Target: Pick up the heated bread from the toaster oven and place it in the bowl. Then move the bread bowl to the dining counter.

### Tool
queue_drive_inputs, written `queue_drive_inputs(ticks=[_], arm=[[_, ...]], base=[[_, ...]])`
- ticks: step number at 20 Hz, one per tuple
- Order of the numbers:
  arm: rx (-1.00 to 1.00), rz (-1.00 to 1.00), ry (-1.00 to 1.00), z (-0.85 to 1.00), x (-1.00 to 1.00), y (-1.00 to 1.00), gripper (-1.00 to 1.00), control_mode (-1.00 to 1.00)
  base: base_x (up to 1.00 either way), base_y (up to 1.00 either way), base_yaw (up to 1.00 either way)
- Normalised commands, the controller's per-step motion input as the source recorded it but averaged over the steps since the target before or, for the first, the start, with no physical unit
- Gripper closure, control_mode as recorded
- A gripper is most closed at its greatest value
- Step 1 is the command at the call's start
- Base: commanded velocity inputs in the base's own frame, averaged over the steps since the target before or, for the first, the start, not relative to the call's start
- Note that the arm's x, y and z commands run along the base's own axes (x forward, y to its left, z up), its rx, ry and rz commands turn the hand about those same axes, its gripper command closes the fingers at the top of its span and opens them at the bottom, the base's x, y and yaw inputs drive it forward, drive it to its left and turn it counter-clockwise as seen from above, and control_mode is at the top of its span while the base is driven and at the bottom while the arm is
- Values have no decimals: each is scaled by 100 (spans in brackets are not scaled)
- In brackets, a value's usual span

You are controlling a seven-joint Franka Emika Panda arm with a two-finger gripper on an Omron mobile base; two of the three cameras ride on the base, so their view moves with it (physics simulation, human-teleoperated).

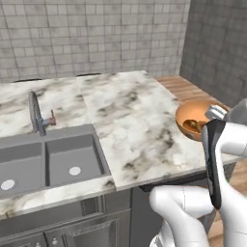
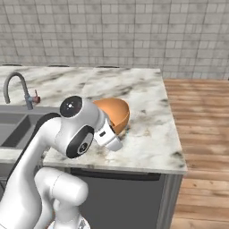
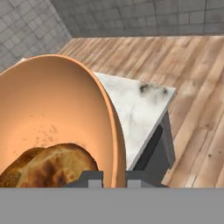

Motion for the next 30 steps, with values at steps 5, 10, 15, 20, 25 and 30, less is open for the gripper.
queue_drive_inputs(ticks=[5,10,15,20,25,30], arm=[[0,0,0,0,0,0,100,100],[0,-2,20,-23,80,11,100,-100],[9,-2,17,-81,100,15,100,-100],[11,0,2,-68,100,0,100,-100],[0,0,4,-56,100,4,100,-100],[-3,1,1,-93,92,12,100,-100]], base=[[71,-36,43],[0,0,0],[0,0,0],[0,0,0],[0,0,0],[0,0,0]])
